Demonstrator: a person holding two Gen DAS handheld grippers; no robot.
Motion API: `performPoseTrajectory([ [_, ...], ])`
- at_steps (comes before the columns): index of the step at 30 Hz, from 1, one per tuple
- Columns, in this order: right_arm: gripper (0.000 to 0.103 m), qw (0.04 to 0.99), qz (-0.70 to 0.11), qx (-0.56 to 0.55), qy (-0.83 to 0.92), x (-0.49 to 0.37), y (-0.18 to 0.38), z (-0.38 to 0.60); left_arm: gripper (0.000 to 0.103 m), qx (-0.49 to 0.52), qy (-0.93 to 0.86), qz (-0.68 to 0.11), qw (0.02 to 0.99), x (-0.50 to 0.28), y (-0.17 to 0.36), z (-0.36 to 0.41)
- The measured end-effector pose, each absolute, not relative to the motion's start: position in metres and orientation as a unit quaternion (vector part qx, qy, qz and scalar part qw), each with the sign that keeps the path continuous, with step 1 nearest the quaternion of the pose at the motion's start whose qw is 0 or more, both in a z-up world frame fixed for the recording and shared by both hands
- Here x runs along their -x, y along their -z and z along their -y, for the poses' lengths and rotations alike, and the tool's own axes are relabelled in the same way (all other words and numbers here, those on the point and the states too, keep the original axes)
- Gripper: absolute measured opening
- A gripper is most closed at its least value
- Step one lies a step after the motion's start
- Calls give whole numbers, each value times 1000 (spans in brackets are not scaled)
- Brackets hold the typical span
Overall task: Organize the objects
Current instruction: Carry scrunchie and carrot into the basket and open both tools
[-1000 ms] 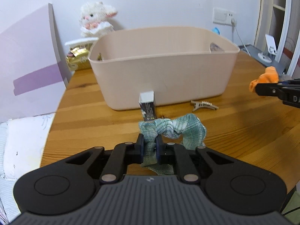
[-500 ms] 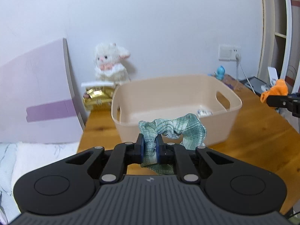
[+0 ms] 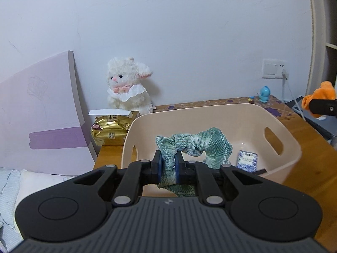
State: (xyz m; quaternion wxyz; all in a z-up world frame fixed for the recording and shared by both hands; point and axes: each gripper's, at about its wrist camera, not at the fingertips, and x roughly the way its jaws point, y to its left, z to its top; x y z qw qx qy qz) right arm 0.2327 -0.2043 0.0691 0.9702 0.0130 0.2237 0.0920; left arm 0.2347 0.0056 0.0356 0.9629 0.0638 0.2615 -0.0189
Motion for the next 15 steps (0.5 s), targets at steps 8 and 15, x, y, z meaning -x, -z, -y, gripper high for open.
performPoseTrajectory([
  [8, 9, 951, -291, 3, -110, -281, -26, 181, 14, -69, 10, -294, 953, -286, -8, 1],
  [15, 11, 936, -336, -7, -109, -291, 3, 182, 15, -82, 24, -347, 934, -310, 28, 3],
])
